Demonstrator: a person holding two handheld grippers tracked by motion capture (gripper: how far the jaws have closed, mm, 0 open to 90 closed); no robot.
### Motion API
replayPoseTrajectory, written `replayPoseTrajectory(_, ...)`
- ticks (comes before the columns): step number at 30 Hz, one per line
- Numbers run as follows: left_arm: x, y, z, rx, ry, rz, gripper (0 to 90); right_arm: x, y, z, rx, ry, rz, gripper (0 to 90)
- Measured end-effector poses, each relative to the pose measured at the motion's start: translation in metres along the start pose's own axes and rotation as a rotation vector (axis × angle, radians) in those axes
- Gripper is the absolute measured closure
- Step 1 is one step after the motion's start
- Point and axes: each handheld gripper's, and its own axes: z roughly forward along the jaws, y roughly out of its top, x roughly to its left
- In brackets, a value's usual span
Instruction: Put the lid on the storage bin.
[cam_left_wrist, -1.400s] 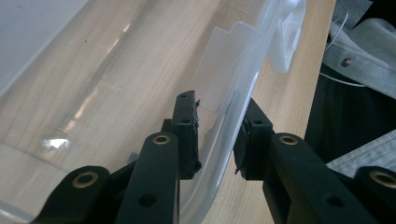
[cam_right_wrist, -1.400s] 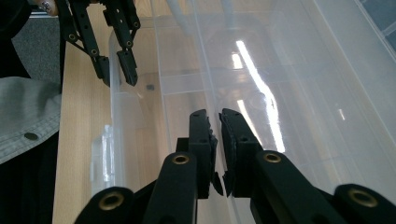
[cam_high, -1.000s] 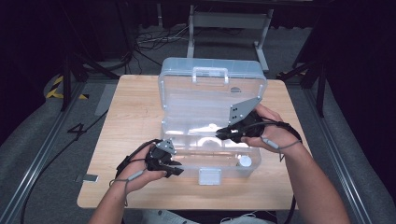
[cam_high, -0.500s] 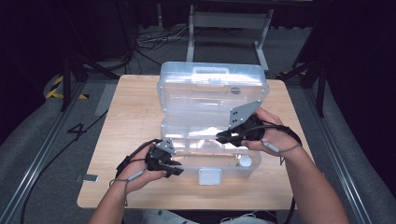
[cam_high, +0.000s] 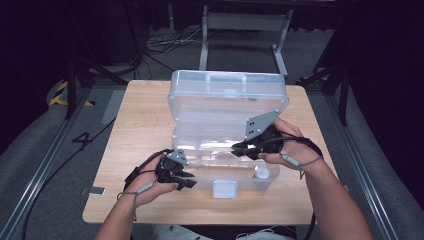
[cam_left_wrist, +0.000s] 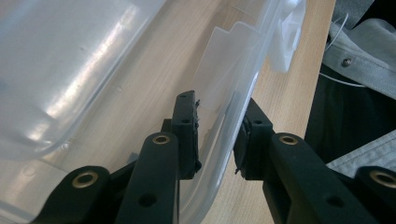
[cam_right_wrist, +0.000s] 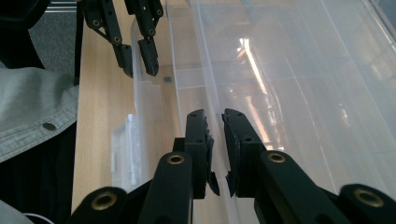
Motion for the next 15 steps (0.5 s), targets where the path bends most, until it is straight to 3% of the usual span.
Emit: replayPoseTrajectory(15,-0.0003,-0.0011,-0.0004,-0.022,-0.010,-0.003,70.9,0.0007,-0.0052,0.0003,-0.040,-0.010,0.020,79.2)
